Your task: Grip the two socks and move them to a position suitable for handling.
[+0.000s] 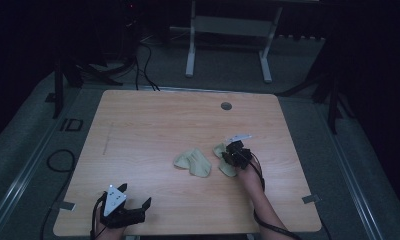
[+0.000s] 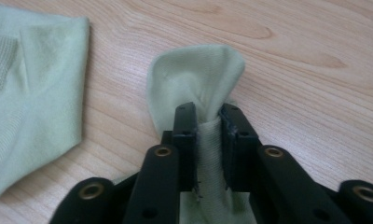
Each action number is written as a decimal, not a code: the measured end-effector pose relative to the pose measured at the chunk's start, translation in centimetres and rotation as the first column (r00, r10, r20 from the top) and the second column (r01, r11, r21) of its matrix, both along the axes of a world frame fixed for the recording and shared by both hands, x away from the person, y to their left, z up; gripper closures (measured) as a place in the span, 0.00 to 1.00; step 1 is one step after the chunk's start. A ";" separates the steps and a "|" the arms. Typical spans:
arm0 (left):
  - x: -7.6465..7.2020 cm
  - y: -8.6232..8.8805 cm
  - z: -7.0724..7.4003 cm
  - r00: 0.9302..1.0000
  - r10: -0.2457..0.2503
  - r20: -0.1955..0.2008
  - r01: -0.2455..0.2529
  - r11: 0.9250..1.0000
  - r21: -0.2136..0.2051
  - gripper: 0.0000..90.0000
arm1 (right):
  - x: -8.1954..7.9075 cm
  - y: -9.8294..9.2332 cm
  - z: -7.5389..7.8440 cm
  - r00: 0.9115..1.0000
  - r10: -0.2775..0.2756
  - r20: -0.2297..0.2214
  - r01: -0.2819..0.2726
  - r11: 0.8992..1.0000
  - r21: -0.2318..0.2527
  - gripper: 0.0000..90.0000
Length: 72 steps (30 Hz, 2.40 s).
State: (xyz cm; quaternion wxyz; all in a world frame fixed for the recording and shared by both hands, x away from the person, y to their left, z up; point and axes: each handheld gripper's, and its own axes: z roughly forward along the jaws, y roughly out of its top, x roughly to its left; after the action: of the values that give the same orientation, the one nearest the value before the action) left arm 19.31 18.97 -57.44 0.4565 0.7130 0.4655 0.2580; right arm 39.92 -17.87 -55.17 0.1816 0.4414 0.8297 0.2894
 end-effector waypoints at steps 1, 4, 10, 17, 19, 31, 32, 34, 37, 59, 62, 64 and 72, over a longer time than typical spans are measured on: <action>0.0 0.0 0.0 1.000 0.002 -0.005 -0.002 1.000 -0.004 0.04 | 0.1 0.0 0.1 1.000 -0.006 -0.010 0.006 1.000 0.005 0.88; 0.0 0.1 0.0 1.000 0.012 -0.004 -0.012 1.000 -0.007 0.04 | 0.0 -0.2 0.7 0.999 -0.015 -0.028 0.016 1.000 0.024 0.89; 0.0 0.1 0.0 1.000 0.017 -0.007 -0.017 1.000 -0.007 0.04 | -1.2 -0.7 3.0 1.000 0.005 -0.006 -0.004 0.998 0.061 0.89; 0.0 0.0 0.0 1.000 0.015 -0.005 -0.015 1.000 -0.011 0.04 | -3.9 -0.6 5.6 0.993 0.103 0.054 -0.108 0.989 0.104 0.89; 0.0 0.0 0.0 1.000 0.013 -0.007 -0.013 1.000 -0.012 0.04 | -4.9 -0.5 6.2 0.990 0.120 0.069 -0.127 0.986 0.109 0.89; 0.0 -0.1 0.0 1.000 0.016 -0.009 -0.016 1.000 -0.009 0.04 | -12.4 -0.1 8.5 0.969 0.203 0.139 -0.223 0.963 0.148 0.89; 0.0 -0.2 0.0 1.000 0.019 -0.006 -0.019 1.000 -0.008 0.04 | -13.1 0.0 8.4 0.967 0.210 0.146 -0.231 0.962 0.146 0.89; 0.0 -0.3 0.1 1.000 0.017 -0.005 -0.017 1.000 -0.009 0.04 | -14.3 0.2 8.0 0.957 0.244 0.156 -0.263 0.957 0.119 0.89; -0.1 -0.4 0.1 1.000 0.017 -0.001 -0.017 1.000 -0.013 0.04 | -15.7 0.4 6.7 0.955 0.264 0.136 -0.281 0.952 0.124 0.89; -0.5 -3.0 0.4 0.996 -0.085 -0.018 0.085 0.996 -0.014 0.04 | -16.0 2.0 -1.0 0.949 0.314 -0.006 -0.313 0.948 0.062 0.62; -0.4 -3.6 0.2 0.995 -0.101 -0.025 0.101 0.995 -0.008 0.04 | -16.4 2.2 -1.2 0.948 0.317 0.009 -0.317 0.946 0.066 0.51; -0.3 -4.0 0.2 0.993 -0.117 -0.031 0.117 0.993 -0.009 0.04 | -16.6 2.5 -1.4 0.948 0.317 0.024 -0.318 0.947 0.056 0.45; -0.2 -5.7 0.7 0.981 -0.191 -0.047 0.189 0.981 -0.032 0.04 | -16.4 3.2 -1.3 0.949 0.314 0.003 -0.314 0.948 0.050 0.29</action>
State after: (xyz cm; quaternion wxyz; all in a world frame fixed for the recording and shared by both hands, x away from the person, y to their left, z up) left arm 19.08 13.24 -56.75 0.4770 0.7541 0.4099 0.1892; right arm 23.57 -14.65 -56.45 0.1200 0.3088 0.8824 0.3341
